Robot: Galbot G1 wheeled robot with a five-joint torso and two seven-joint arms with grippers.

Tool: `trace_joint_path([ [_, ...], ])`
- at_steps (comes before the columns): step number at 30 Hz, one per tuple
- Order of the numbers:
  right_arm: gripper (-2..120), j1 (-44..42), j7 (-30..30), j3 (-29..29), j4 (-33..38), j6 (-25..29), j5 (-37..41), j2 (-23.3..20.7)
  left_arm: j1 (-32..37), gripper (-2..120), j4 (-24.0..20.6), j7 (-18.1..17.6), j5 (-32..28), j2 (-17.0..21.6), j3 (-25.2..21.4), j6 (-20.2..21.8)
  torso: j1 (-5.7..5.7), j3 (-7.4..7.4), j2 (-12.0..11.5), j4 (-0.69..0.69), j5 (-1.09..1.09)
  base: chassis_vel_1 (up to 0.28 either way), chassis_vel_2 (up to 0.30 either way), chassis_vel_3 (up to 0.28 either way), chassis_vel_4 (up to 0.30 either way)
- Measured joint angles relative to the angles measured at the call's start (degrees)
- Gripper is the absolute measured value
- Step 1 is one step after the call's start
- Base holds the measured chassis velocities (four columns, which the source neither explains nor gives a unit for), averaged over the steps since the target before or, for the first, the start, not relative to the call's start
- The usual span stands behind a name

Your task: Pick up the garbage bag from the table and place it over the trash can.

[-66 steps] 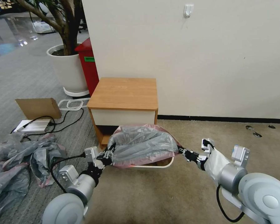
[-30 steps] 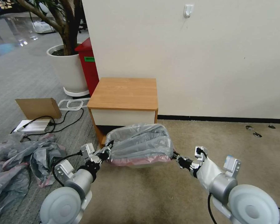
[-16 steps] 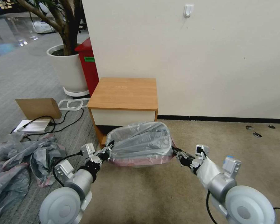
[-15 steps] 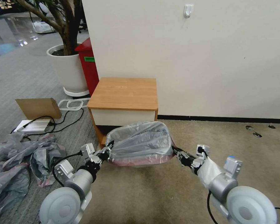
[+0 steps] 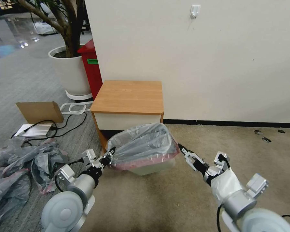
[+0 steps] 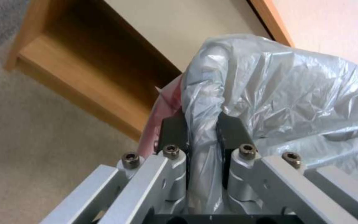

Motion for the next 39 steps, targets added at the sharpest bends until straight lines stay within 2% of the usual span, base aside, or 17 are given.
trace_joint_path([
  [1, 97, 0.94, 1.16, -0.95, -0.98, 2.22, 0.67, 1.03, -0.07, 9, -0.04, -0.13, -0.38, -0.07, 0.01, -0.04, 0.00, 0.00, 0.00, 0.01, 0.01, 0.000, 0.000, 0.000, 0.000],
  [5, 100, 3.11, 2.65, -2.97, -3.30, 6.24, 1.02, 2.49, -0.27, 9, -0.30, -0.34, -1.13, -0.17, 0.23, -0.08, 0.00, 0.00, 0.00, 0.01, 0.01, 0.000, 0.000, 0.000, 0.000],
  [13, 100, 4.78, 2.94, -5.24, -5.24, 7.80, 0.72, 4.45, -0.24, 9, -0.65, -0.41, -1.53, -0.51, 0.24, -0.10, 0.00, 0.00, 0.00, 0.01, 0.01, 0.000, 0.000, 0.000, 0.000],
  [18, 94, 5.39, 2.86, -6.15, -5.86, 7.95, -0.47, 4.92, -0.20, 9, -0.76, -0.46, -1.40, -0.85, 0.34, -0.10, 0.00, 0.00, 0.00, 0.01, 0.01, 0.000, 0.000, 0.000, 0.000],
  [21, 79, 5.52, 2.82, -6.42, -6.09, 8.15, -0.72, 4.94, -0.19, 9, -1.07, -0.53, -1.18, -1.04, 0.39, -0.10, 0.00, 0.00, 0.00, 0.01, 0.01, 0.000, 0.000, 0.000, 0.000],
  [22, 79, 5.52, 2.82, -6.42, -6.09, 8.15, -0.72, 4.94, -0.19, 9, -1.07, -0.53, -1.18, -1.04, 0.39, -0.10, 0.00, 0.00, 0.00, 0.01, 0.01, 0.000, 0.000, 0.000, 0.000],
  [26, 62, 5.77, 2.82, -6.56, -6.21, 8.36, -0.85, 4.92, 0.06, 9, -1.19, -0.55, -0.70, -1.28, 0.46, -0.06, 0.00, 0.00, 0.00, 0.01, 0.01, 0.000, 0.000, 0.000, 0.000],
  [28, 60, 5.78, 2.82, -6.59, -6.21, 8.36, -0.87, 4.94, 0.08, 9, -1.19, -0.55, -0.61, -1.35, 0.51, -0.05, 0.00, 0.00, 0.00, 0.01, 0.01, 0.000, 0.000, 0.000, 0.000],
  [30, 47, 5.79, 2.79, -6.69, -6.21, 8.37, -0.88, 4.98, 0.10, 9, -1.24, -0.55, -0.28, -1.50, 0.74, -0.04, 0.00, 0.00, 0.00, 0.01, 0.01, 0.000, 0.000, 0.000, 0.000],
  [32, 45, 5.79, 2.78, -6.70, -6.21, 8.37, -0.89, 4.99, 0.10, 9, -1.27, -0.55, -0.18, -1.51, 0.80, -0.04, 0.00, 0.00, 0.00, 0.01, 0.01, 0.000, 0.000, 0.000, 0.000],
  [33, 37, 5.80, 2.76, -6.75, -6.19, 8.37, -0.90, 5.04, 0.10, 9, -1.31, -0.55, -0.01, -1.51, 0.92, -0.02, 0.00, 0.00, 0.00, 0.01, 0.01, 0.000, 0.000, 0.000, 0.000],
  [38, 24, 5.75, 2.71, -6.84, -6.06, 8.36, -0.90, 5.15, 0.09, 9, -1.33, -0.55, 0.04, -1.35, 1.00, 0.02, 0.00, 0.00, 0.00, 0.01, 0.01, 0.000, 0.000, 0.000, 0.000],
  [39, 18, 5.72, 2.68, -6.91, -5.93, 8.34, -0.90, 5.23, 0.05, 9, -1.35, -0.55, 0.05, -1.23, 1.01, 0.02, 0.00, 0.00, 0.00, 0.01, 0.01, 0.000, 0.000, 0.000, 0.000],
])
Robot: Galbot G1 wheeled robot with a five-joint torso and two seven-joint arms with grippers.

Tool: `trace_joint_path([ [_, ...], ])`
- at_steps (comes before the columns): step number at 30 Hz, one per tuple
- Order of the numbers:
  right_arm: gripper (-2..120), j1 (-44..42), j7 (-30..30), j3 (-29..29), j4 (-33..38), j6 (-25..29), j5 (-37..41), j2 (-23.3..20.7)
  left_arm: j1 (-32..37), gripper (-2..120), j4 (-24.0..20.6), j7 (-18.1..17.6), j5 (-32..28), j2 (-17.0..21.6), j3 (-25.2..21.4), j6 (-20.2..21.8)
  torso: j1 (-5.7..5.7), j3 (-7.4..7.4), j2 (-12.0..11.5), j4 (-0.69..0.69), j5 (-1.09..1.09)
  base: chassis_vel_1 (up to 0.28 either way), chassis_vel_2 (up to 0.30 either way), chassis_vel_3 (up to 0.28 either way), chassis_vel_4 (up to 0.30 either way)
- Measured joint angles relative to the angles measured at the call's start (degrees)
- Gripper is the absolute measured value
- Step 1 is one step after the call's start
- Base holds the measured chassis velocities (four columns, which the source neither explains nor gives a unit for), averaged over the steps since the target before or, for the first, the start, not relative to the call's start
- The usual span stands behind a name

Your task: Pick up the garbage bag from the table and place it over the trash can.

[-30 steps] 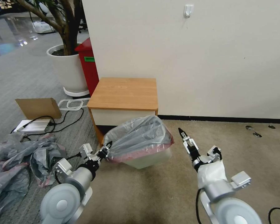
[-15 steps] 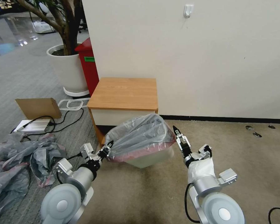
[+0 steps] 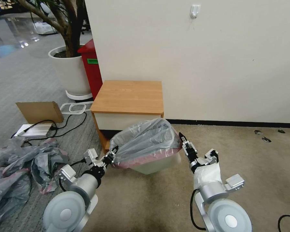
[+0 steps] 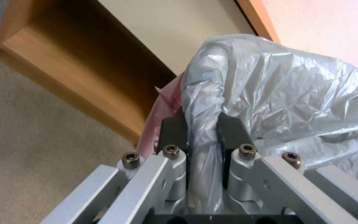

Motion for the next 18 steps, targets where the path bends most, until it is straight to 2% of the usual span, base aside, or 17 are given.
trace_joint_path([
  [2, 10, -0.03, -0.01, -0.06, 0.07, -0.03, 0.00, 0.06, -0.03, 9, -0.06, 0.00, 0.00, 0.07, 0.01, 0.01, -0.01, 0.00, 0.00, 0.00, 0.00, 0.000, 0.000, 0.000, 0.000],
  [3, 10, -0.03, -0.01, -0.06, 0.07, -0.03, 0.00, 0.06, -0.03, 9, -0.06, 0.00, 0.00, 0.07, 0.01, 0.01, -0.01, 0.00, 0.00, 0.00, 0.00, 0.000, 0.000, 0.000, 0.000],
  [5, 0, -0.06, -0.01, -0.11, 0.23, -0.07, 0.01, 0.13, -0.03, 9, -0.12, 0.00, 0.00, 0.08, 0.03, 0.01, 0.00, 0.00, 0.00, 0.00, 0.00, 0.000, 0.000, 0.000, 0.000],
  [18, 0, 0.22, -0.26, -0.19, -0.89, -0.33, -1.88, -0.14, 0.11, 9, -0.98, 0.00, -1.04, 0.08, -0.01, 0.07, 0.00, 0.00, 0.00, 0.00, 0.00, 0.000, 0.000, 0.000, 0.000],
])
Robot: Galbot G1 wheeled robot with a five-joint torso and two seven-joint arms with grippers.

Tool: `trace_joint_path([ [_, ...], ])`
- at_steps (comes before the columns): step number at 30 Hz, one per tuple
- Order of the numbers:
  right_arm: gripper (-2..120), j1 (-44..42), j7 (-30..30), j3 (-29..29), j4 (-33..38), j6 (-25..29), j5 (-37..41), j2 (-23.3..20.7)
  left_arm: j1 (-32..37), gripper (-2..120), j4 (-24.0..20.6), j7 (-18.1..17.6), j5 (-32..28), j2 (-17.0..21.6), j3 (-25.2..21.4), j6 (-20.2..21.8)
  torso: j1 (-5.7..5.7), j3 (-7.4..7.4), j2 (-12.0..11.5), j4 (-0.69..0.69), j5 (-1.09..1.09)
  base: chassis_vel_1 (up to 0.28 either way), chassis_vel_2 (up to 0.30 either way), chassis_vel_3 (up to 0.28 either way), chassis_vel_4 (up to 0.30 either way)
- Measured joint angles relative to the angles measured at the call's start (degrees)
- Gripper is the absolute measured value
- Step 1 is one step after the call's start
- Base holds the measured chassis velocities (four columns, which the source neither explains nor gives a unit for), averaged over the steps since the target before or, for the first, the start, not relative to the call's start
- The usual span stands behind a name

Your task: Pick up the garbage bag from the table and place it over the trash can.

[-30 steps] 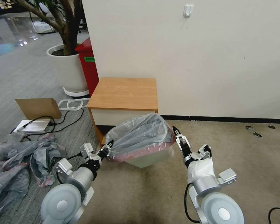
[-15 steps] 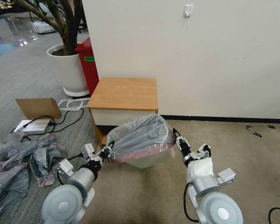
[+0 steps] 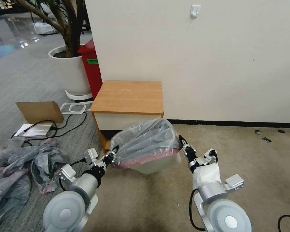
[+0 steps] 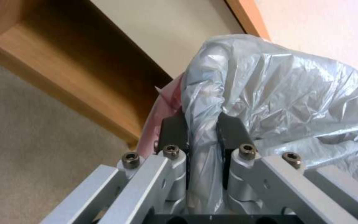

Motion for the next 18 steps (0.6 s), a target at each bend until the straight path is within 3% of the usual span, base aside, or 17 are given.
trace_joint_path([
  [18, 0, 3.40, -5.56, 2.86, -10.15, 1.12, -9.58, -2.23, 0.87, 9, -1.76, -0.01, -3.00, -0.32, -0.81, 0.06, 0.00, 0.00, 0.00, 0.00, 0.00, 0.000, 0.000, 0.000, 0.000],
])
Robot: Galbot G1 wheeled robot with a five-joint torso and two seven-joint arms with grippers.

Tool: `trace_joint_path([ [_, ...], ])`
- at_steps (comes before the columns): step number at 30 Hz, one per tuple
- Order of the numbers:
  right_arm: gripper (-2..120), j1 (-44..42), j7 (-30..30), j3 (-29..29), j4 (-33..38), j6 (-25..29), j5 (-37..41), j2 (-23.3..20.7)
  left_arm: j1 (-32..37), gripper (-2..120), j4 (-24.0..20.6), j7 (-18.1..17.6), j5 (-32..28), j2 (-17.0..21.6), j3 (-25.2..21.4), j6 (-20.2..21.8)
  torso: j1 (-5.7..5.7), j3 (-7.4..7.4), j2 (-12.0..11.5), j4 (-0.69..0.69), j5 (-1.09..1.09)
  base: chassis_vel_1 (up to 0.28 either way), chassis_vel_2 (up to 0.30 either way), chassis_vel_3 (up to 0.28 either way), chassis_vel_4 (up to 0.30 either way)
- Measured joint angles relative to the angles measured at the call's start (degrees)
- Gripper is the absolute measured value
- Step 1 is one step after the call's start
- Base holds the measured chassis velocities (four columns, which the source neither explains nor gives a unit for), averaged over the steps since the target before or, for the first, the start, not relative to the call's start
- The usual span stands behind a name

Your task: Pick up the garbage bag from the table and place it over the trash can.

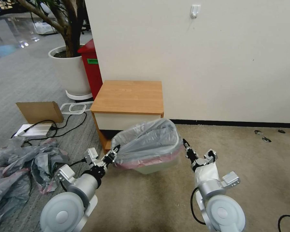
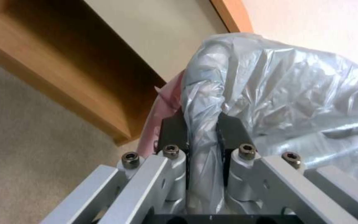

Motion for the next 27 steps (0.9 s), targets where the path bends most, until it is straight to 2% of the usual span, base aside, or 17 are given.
trace_joint_path([
  [5, 0, -0.13, -0.79, -0.41, -0.39, 0.08, -1.40, -0.09, 0.07, 9, -0.07, 0.00, -0.59, -0.22, -0.32, -0.02, 0.00, 0.00, 0.00, 0.00, 0.00, 0.000, 0.000, 0.000, 0.000],
  [10, 2, -1.88, -0.17, 0.44, 3.15, -0.15, -0.83, 0.05, 0.04, 9, 0.02, -0.02, -0.60, -0.45, -0.55, -0.05, 0.00, 0.00, 0.00, 0.00, 0.00, 0.000, 0.000, 0.000, 0.000],
  [13, 17, -4.32, 0.93, 1.61, 7.22, -0.20, 2.92, 0.16, -0.16, 9, 0.80, -0.56, -0.71, -0.66, -0.97, -0.15, 0.00, 0.00, 0.00, 0.00, -0.01, 0.000, 0.000, 0.000, 0.000],
  [16, 23, -5.60, 1.86, 1.96, 9.43, -0.23, 6.76, 0.19, -0.31, 9, 1.34, -0.90, -1.30, -0.73, -1.22, -0.22, 0.00, 0.00, 0.00, 0.00, -0.01, 0.000, 0.000, 0.000, 0.000],
  [18, 35, -6.72, 3.18, 1.83, 11.89, -0.34, 11.53, 0.18, -0.80, 9, 2.19, -1.86, -3.40, -0.88, -1.50, -0.32, 0.00, 0.00, 0.00, 0.00, -0.01, 0.000, 0.000, 0.000, 0.000],
  [19, 35, -6.72, 3.18, 1.83, 11.89, -0.34, 11.53, 0.18, -0.80, 9, 2.19, -1.86, -3.40, -0.88, -1.50, -0.32, 0.00, 0.00, 0.00, 0.00, -0.01, 0.000, 0.000, 0.000, 0.000],
  [23, 52, -7.11, 6.64, 0.62, 15.30, -1.10, 19.21, 0.46, -2.01, 9, 3.23, -4.83, -7.83, -1.51, -1.96, -0.86, 0.00, 0.00, 0.00, 0.00, 0.00, 0.000, 0.000, 0.000, 0.000],
  [24, 52, -7.11, 6.64, 0.62, 15.30, -1.10, 19.21, 0.46, -2.01, 9, 3.23, -4.83, -7.83, -1.51, -1.96, -0.86, 0.00, 0.00, 0.00, 0.00, 0.00, 0.000, 0.000, 0.000, 0.000],
  [27, 67, -6.88, 8.26, -0.16, 16.38, -1.44, 25.49, 1.26, -2.48, 9, 3.68, -6.69, -11.29, -1.94, -2.33, -1.24, 0.00, 0.00, 0.00, 0.00, -0.01, 0.000, 0.000, 0.000, 0.000],
])
